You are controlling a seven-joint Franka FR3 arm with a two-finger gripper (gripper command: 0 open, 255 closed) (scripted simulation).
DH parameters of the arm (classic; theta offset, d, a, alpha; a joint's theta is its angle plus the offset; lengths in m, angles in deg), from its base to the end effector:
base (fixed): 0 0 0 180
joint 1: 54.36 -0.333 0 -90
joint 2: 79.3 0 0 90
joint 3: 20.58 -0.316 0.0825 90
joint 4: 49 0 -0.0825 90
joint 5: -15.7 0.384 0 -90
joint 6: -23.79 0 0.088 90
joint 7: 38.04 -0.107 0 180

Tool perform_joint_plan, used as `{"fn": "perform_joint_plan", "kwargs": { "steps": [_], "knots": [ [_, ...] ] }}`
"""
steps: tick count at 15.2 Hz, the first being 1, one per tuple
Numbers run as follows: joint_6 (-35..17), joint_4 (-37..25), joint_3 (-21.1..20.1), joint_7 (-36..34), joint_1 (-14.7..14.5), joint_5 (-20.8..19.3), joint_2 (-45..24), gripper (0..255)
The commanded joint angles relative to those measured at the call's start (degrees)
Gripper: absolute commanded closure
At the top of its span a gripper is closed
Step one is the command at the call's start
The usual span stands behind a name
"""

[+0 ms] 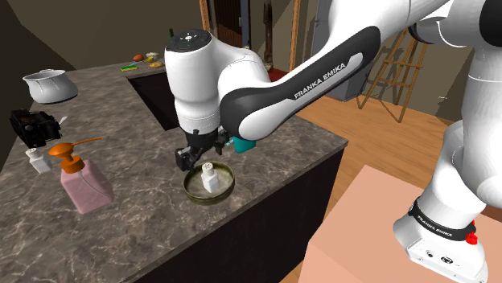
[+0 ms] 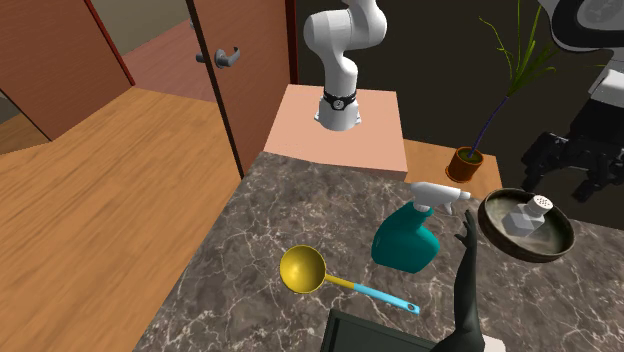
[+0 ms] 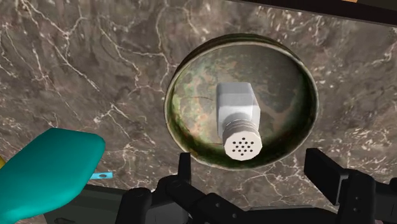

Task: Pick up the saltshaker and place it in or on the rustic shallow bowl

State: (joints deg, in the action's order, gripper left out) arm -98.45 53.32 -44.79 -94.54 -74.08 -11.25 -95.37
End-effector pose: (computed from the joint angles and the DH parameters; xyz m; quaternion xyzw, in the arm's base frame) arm 0.4871 0.4149 0.4194 0.9878 -0.0028 0.1449 0.0562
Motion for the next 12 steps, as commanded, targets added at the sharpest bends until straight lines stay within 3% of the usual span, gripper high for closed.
{"fn": "perform_joint_plan", "kwargs": {
  "steps": [1,4,12],
  "knots": [
    [1.4,-0.6,-0.3,0.4,-0.1,0.7,0.9,0],
    [5.5,-2.6,-1.2,1.5,-0.4,2.5,3.3,0],
    [5.5,-2.6,-1.1,1.5,-0.4,2.5,3.3,0]
  ]
}}
